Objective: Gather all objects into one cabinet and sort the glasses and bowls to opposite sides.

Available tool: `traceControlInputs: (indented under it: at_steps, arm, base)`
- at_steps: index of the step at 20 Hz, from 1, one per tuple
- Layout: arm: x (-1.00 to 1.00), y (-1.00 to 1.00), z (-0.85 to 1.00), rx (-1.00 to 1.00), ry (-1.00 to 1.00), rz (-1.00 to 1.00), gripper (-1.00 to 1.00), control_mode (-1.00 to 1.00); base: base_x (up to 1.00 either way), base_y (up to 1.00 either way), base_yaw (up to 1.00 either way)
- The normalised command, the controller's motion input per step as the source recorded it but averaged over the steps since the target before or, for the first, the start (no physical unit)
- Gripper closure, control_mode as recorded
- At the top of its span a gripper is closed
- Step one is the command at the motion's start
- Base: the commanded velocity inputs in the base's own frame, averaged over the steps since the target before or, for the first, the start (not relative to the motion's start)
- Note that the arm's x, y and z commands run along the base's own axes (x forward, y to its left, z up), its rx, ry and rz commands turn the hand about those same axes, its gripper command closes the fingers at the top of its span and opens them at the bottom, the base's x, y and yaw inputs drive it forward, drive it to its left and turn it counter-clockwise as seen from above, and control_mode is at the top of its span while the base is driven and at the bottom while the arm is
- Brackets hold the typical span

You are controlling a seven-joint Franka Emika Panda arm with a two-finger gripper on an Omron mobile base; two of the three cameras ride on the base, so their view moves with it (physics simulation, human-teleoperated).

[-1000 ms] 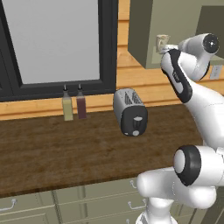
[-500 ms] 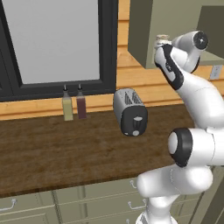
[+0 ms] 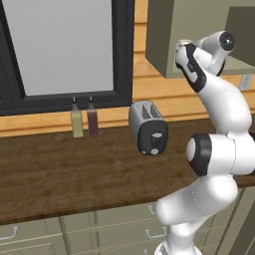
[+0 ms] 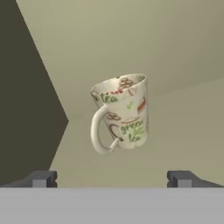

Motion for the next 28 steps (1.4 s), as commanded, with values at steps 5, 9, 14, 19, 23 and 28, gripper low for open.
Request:
traceControlInputs:
  at_steps: [5,9,14,19,23,28]
  arm:
    - [0.39,0.0,0.0,0.0,0.02,-0.14,-1.0,-1.0]
    - [0.31,0.0,0.0,0.0,0.03,-0.11,-1.0,-1.0]
    - [0.28,0.0,0.0,0.01,0.0,-0.07,-1.0,-1.0]
    - [0.0,0.0,0.0,0.07,0.0,0.0,-1.0,-1.0]
    - [0.14,0.0,-0.04,0.06,0.04,0.0,-1.0,-1.0]
    - [0.24,0.0,-0.2,0.0,0.09,0.0,-1.0,-1.0]
  base:
    - [0.0,0.0,0.0]
    - [0.0,0.0,0.0]
    - [0.0,0.0,0.0]
    - [0.0,0.0,0.0]
    - [0.0,0.0,0.0]
    - [0.0,0.0,0.0]
